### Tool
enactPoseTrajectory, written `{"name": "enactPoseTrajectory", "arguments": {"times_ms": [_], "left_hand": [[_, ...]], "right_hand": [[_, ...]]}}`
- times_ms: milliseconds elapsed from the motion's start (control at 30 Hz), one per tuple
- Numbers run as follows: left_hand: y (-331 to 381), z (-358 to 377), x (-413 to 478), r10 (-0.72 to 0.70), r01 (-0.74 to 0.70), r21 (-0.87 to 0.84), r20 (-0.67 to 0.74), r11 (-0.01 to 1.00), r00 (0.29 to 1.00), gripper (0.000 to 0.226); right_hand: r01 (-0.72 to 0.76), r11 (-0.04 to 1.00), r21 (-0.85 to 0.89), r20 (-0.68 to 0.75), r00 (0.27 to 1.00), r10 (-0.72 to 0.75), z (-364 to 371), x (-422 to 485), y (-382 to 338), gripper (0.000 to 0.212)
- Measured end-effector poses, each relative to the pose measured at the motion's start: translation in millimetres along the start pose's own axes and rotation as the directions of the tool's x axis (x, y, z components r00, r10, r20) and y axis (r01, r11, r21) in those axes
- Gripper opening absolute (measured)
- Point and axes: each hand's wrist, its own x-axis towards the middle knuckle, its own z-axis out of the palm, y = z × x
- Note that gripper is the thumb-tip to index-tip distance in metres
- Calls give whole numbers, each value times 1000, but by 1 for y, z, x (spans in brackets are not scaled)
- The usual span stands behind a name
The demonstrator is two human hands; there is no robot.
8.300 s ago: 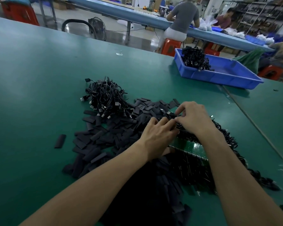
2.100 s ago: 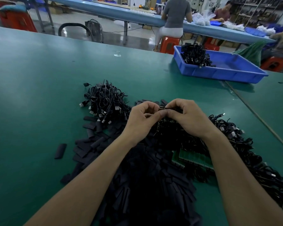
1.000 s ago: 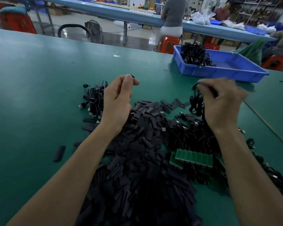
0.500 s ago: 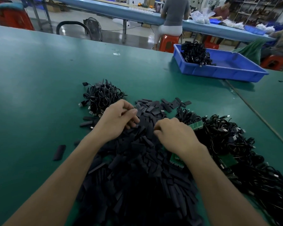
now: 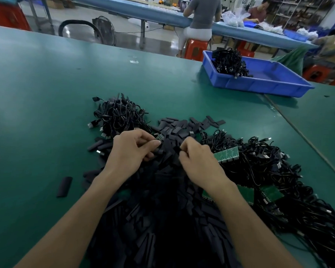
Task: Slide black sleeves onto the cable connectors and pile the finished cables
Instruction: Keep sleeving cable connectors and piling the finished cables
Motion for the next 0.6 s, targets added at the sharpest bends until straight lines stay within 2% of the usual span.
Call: {"name": "enactPoseTrajectory", "arguments": {"times_ms": [33, 100, 200, 300, 433, 600], "left_hand": [[1, 0, 1, 5, -5, 7, 4, 1000, 1000, 5], [3, 0, 3, 8, -8, 18, 15, 1000, 1000, 7], [5, -1, 6, 10, -14, 66, 60, 998, 998, 10], [6, -3, 7, 3, -11, 91, 90, 996, 996, 10], [7, -5, 7, -14, 6, 85, 100, 996, 995, 12], [13, -5, 4, 30, -44, 111, 125, 993, 992, 13]], "right_hand": [[-3, 996, 85, -15, 1000, 5, -1, 2, 1, 4], [18, 981, 194, -63, 998, -6, -3, 4, 3, 17], [62, 945, 322, -149, 989, -14, -4, 4, 3, 30], [114, 901, 419, -212, 977, -25, -1, 4, 2, 33], [168, 885, 433, -234, 970, -70, 2, 3, -1, 27], [206, 883, 422, -245, 964, -108, 3, 4, -1, 29]]}}
